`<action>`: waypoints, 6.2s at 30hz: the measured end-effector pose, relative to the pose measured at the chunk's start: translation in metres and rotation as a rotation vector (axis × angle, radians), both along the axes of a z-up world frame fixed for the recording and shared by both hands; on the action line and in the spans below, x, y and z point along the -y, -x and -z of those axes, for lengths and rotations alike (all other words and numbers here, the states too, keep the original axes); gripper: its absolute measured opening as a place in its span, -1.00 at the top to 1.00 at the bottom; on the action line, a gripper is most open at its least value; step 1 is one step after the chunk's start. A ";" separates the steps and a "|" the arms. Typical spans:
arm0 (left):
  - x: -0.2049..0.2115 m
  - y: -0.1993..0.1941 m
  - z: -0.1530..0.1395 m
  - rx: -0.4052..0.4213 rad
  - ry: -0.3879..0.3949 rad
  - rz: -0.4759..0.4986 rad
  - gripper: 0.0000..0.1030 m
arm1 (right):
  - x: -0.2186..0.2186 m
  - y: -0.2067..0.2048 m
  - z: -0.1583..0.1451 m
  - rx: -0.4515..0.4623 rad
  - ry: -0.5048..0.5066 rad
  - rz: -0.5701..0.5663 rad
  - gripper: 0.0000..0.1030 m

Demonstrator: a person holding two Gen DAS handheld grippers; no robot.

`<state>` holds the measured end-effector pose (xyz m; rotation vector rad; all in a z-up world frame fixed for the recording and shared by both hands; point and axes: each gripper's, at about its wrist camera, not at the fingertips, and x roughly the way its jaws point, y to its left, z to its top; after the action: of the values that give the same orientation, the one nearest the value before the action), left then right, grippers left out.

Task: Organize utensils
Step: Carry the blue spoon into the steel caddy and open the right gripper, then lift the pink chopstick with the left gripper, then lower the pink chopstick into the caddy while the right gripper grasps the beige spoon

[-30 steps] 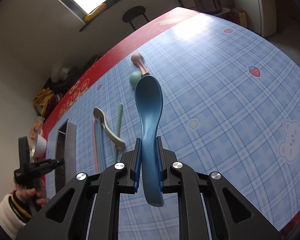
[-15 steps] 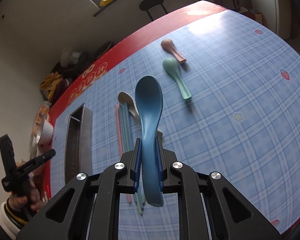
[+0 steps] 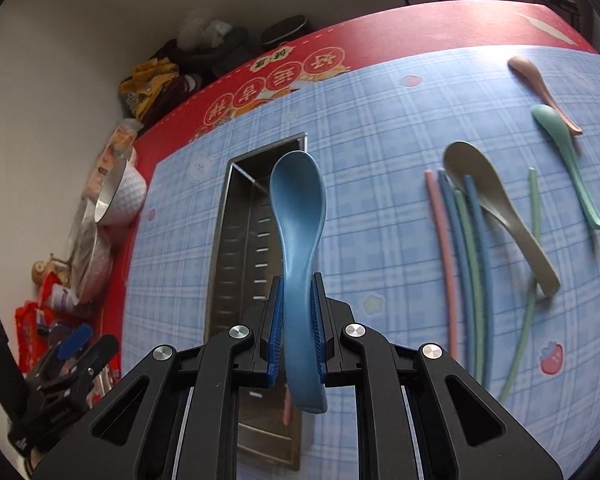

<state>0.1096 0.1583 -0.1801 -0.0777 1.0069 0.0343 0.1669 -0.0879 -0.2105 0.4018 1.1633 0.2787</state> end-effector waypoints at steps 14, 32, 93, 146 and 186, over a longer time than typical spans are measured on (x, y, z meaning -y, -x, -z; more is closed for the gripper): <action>-0.044 0.014 0.000 0.021 0.034 -0.076 -0.87 | -0.063 -0.052 0.035 -0.112 0.148 0.013 0.74; -0.036 0.019 -0.016 0.058 0.039 -0.094 -0.87 | -0.073 -0.053 0.023 -0.079 0.166 -0.042 0.70; 0.227 -0.005 0.020 -0.103 0.178 0.237 0.47 | 0.240 0.087 -0.013 0.191 0.225 0.196 -0.41; 0.269 -0.052 0.084 -0.213 0.035 0.259 0.89 | 0.263 0.102 0.019 0.112 0.197 0.221 -0.41; 0.107 0.032 0.005 0.015 0.175 0.025 0.89 | 0.129 -0.031 0.057 0.072 0.279 -0.137 0.69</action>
<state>0.0776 0.0508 -0.1848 -0.2253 0.9943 -0.0769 0.1978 -0.2173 -0.2676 0.0664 1.1418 0.2435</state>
